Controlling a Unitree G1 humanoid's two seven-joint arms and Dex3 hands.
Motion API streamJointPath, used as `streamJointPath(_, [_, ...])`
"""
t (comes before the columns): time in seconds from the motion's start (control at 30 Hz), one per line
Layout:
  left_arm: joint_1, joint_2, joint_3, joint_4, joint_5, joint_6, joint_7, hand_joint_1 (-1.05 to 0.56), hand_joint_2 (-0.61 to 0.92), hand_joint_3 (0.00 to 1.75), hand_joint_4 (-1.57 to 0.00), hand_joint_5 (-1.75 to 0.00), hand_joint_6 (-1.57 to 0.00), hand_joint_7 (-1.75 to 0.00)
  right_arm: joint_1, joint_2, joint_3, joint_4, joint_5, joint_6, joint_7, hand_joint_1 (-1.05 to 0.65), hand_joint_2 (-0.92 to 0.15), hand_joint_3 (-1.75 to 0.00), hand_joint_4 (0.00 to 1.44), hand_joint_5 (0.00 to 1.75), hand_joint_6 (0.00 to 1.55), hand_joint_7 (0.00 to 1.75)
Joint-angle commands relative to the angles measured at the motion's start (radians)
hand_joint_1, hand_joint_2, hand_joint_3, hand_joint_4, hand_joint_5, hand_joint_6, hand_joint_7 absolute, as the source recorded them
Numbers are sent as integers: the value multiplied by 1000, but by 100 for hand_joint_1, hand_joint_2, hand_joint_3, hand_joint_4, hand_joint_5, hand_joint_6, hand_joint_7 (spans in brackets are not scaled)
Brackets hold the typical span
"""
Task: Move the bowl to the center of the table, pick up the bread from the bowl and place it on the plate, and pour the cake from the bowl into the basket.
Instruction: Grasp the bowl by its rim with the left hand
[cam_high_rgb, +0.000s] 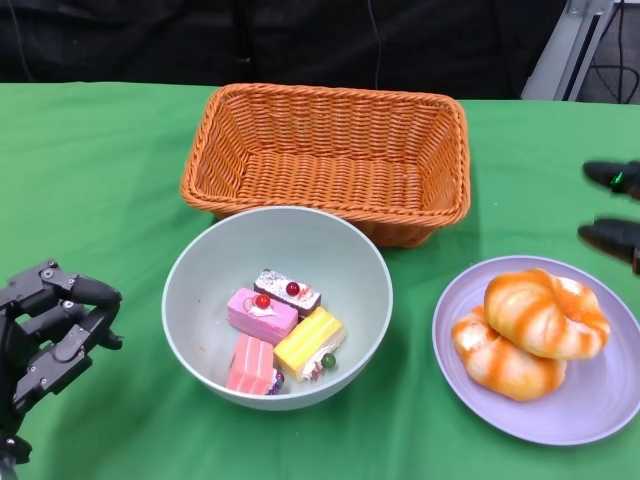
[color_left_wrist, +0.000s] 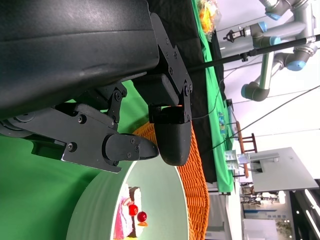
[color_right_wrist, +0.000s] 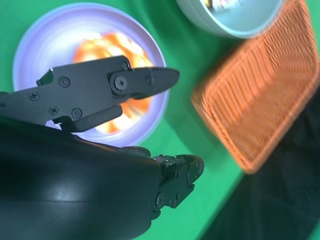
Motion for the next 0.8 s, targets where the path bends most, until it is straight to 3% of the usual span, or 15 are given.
streamJointPath(0.03, [7,16,5,-14,4,7,11,-13,92,29,-79,-151,-88,-100,91,177,-99,-95,139,-98,-86,-14,-92,-30,74,41,71,21])
streamJointPath(0.07, [7,16,5,-16,4,8,13,-12,92,29,-80,-150,-88,-100,121,212,-103,-121,171,-135,-92,-14,-92,-34,79,67,86,23])
streamJointPath(0.13, [4,18,4,-15,3,12,10,-13,92,30,-80,-150,-88,-100,178,260,-89,-167,213,-203,-92,-17,-89,-39,78,102,97,31])
streamJointPath(0.17, [3,18,4,-14,1,13,6,-13,92,29,-81,-150,-88,-100,197,269,-80,-180,224,-222,-93,-18,-83,-48,75,118,95,48])
streamJointPath(0.23, [0,20,5,-10,-3,16,-1,-13,92,29,-81,-150,-88,-100,250,290,-58,-211,263,-269,-70,-19,-76,-62,73,131,87,69])
streamJointPath(0.27, [-1,21,5,-8,-5,19,-2,-13,92,29,-80,-149,-87,-99,284,300,-43,-229,281,-296,-52,-16,-72,-77,68,139,80,86])
streamJointPath(0.4, [-6,27,7,4,-5,19,-6,-13,92,29,-78,-149,-87,-99,380,313,25,-262,274,-402,-29,-13,-62,-97,67,146,75,102])
streamJointPath(0.63, [-7,47,-2,18,20,-28,-26,-14,92,28,-77,-145,-87,-96,471,303,126,-192,184,-656,9,-12,-63,-88,62,150,69,115])
streamJointPath(0.8, [8,73,-30,-10,56,-61,-52,-17,89,22,-80,-113,-90,-71,480,299,161,-139,129,-786,-3,-5,-61,-100,62,155,63,128])
